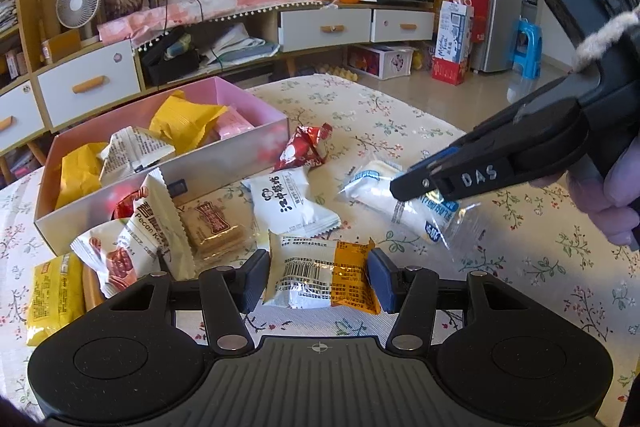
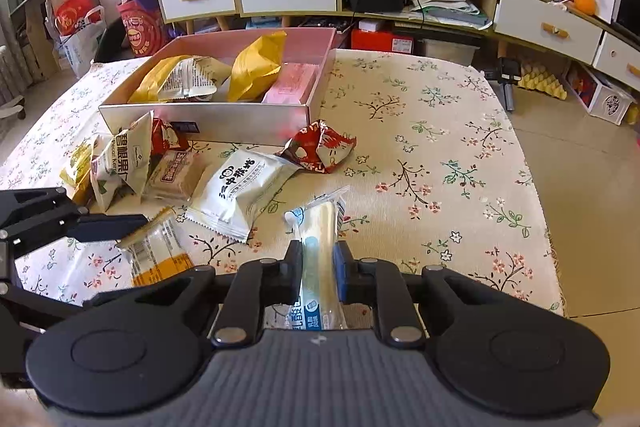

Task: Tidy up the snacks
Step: 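Carry both held packets up over the pink box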

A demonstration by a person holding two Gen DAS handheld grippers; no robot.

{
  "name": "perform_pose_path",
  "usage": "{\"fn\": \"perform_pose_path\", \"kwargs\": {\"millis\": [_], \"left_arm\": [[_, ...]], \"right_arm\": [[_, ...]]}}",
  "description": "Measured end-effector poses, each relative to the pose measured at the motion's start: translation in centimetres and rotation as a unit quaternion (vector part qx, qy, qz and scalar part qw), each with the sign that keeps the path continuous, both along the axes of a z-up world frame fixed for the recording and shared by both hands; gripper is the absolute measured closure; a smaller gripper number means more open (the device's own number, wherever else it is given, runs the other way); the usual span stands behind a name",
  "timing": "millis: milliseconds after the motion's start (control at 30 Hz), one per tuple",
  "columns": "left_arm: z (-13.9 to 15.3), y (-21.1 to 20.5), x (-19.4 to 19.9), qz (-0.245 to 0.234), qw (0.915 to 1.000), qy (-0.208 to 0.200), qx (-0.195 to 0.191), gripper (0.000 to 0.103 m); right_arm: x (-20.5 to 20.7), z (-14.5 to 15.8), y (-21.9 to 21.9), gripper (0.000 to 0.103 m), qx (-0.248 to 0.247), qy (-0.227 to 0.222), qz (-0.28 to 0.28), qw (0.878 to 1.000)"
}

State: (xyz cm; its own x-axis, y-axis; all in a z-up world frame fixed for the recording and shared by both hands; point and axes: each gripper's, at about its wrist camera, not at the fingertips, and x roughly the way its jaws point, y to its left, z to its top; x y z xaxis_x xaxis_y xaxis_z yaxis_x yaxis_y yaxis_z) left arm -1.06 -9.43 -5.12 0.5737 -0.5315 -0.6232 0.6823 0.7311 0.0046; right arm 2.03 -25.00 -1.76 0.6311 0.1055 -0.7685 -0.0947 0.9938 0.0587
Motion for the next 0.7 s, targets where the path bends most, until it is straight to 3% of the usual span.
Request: {"fn": "perform_pose_path", "kwargs": {"millis": [200, 400, 700], "left_arm": [[0.1, 0.0, 0.0, 0.0, 1.0, 0.001, 0.003, 0.051], [0.5, 0.3, 0.2, 0.003, 1.0, -0.001, -0.001, 0.051], [2.2, 1.0, 1.1, 0.023, 0.9997, -0.007, -0.009, 0.051]], "right_arm": [[0.4, -1.4, 0.3, 0.077, 0.003, 0.03, 0.003, 1.0], [0.4, -0.9, 0.5, 0.086, 0.011, 0.023, 0.002, 1.0], [0.3, 1.2, 0.1, 0.086, 0.023, 0.003, -0.011, 1.0]]}}
